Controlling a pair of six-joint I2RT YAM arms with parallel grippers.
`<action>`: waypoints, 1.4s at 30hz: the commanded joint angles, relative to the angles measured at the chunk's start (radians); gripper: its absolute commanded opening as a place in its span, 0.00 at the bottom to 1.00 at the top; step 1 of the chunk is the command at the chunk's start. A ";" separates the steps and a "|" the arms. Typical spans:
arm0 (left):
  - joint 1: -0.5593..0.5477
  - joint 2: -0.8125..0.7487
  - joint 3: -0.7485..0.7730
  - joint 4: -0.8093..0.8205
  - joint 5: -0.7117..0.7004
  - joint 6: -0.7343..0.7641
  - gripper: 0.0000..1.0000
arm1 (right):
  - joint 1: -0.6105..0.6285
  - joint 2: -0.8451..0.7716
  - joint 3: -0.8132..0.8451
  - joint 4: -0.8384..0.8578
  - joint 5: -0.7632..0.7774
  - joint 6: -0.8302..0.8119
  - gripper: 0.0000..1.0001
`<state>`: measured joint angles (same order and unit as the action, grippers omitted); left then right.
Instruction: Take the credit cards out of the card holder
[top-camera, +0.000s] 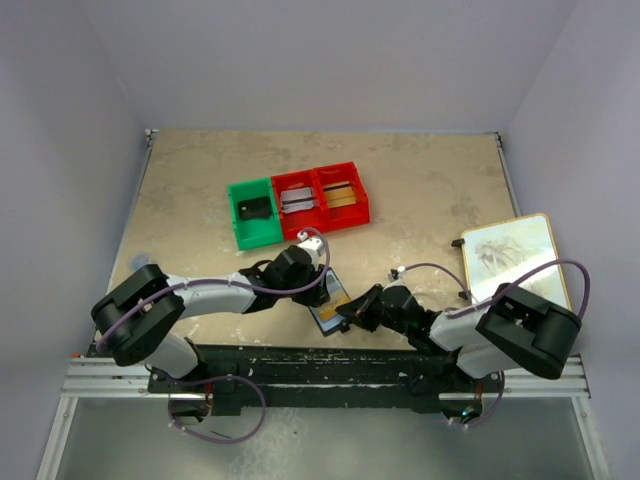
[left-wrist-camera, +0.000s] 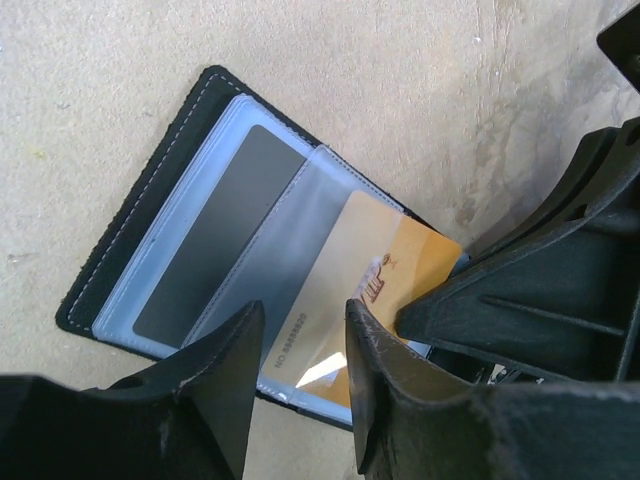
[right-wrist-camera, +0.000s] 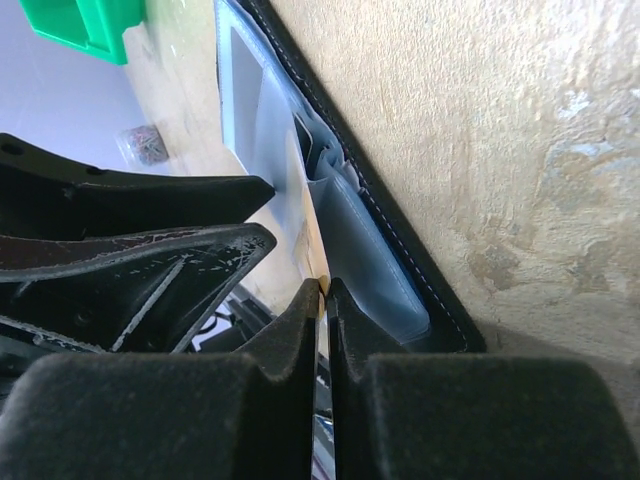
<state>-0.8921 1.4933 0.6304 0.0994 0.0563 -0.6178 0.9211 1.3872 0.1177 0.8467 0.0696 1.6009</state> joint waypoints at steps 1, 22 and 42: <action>-0.014 0.033 0.025 0.019 -0.017 -0.018 0.34 | -0.010 0.014 0.007 -0.016 0.041 -0.010 0.08; -0.017 -0.018 0.006 -0.032 -0.099 -0.039 0.29 | -0.018 0.145 0.036 0.199 0.072 -0.002 0.13; -0.016 -0.105 0.003 -0.054 -0.177 -0.062 0.29 | -0.018 -0.301 0.017 -0.320 0.121 -0.072 0.03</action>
<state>-0.9058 1.4410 0.6350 0.0341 -0.0875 -0.6682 0.9085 1.1538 0.1341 0.6613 0.1261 1.5692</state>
